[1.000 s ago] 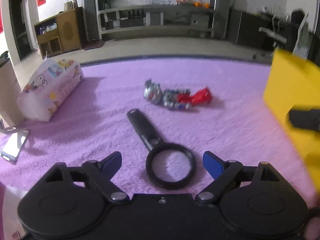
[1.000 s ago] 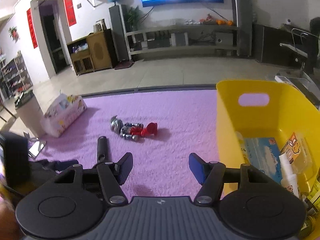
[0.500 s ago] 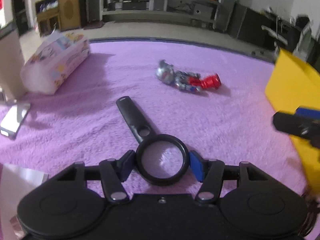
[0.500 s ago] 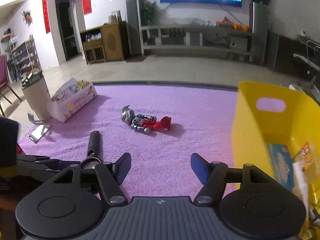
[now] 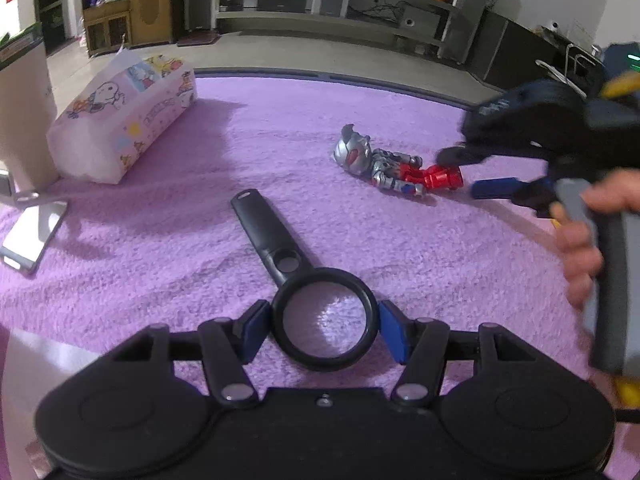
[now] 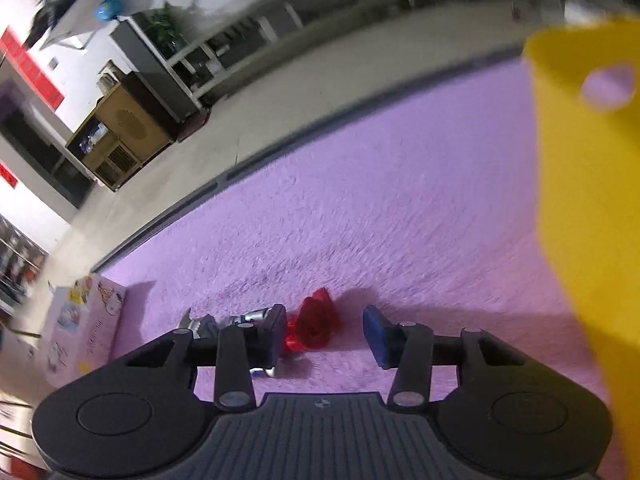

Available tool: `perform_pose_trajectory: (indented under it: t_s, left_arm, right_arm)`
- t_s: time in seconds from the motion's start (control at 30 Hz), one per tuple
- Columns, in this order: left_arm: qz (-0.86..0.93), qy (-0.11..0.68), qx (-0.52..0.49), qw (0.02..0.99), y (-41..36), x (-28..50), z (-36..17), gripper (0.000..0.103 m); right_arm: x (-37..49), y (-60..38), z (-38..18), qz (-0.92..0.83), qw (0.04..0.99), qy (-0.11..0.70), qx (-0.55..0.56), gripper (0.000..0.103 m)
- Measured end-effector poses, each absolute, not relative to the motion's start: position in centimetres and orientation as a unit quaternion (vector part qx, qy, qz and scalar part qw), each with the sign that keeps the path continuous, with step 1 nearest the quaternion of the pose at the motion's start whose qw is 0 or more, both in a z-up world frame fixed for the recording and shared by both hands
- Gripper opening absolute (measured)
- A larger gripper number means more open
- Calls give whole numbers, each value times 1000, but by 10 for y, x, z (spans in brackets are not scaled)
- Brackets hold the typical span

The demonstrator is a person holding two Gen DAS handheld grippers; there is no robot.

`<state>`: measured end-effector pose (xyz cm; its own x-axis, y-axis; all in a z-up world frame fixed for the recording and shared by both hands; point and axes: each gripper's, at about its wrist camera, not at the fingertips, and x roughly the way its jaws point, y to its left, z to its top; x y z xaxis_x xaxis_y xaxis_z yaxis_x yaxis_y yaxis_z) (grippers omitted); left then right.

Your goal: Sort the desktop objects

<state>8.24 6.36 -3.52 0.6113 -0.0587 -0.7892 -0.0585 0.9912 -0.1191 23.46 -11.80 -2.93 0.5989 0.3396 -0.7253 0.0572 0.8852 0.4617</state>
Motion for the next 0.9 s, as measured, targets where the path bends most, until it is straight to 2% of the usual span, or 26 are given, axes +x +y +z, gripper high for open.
perform_pose_trajectory:
  t_s: [0.07,0.17,0.4,0.53,0.7,0.73,0.77,0.8,0.9]
  left_arm:
    - [-3,440,-58,896,63,82,-36,57]
    - [-2,441,-55,896,62,82,-36,57]
    - [-50,435,-16,899,50,69,-38,57]
    - [-81,439,10,895,47,47,-37,57]
    - [-45,473,20,880,37,33,-31,60]
    - [-32,479,12,877,37,31,-28,67]
    - [-19,480,2,877,37,28,-25,74]
    - [-10,476,-5,879,38,25,-20,75]
    - [-2,437,-29,899,44,14,-5,78]
  right_arm:
    - [235,-113,-31,84,866,441,221,29]
    - [219,-111,-21,94,874,435,198,25]
    - [137,-129,9,64,876,459,135,25]
    - [84,-148,7,56,864,479,142,25]
    - [59,-155,4,109,858,487,123,37]
    - [58,-153,8,119,868,470,109,41]
    - [56,-153,14,129,881,446,94,50]
    - [52,-153,19,139,895,416,81,54]
    - [46,-155,27,164,924,343,47,55]
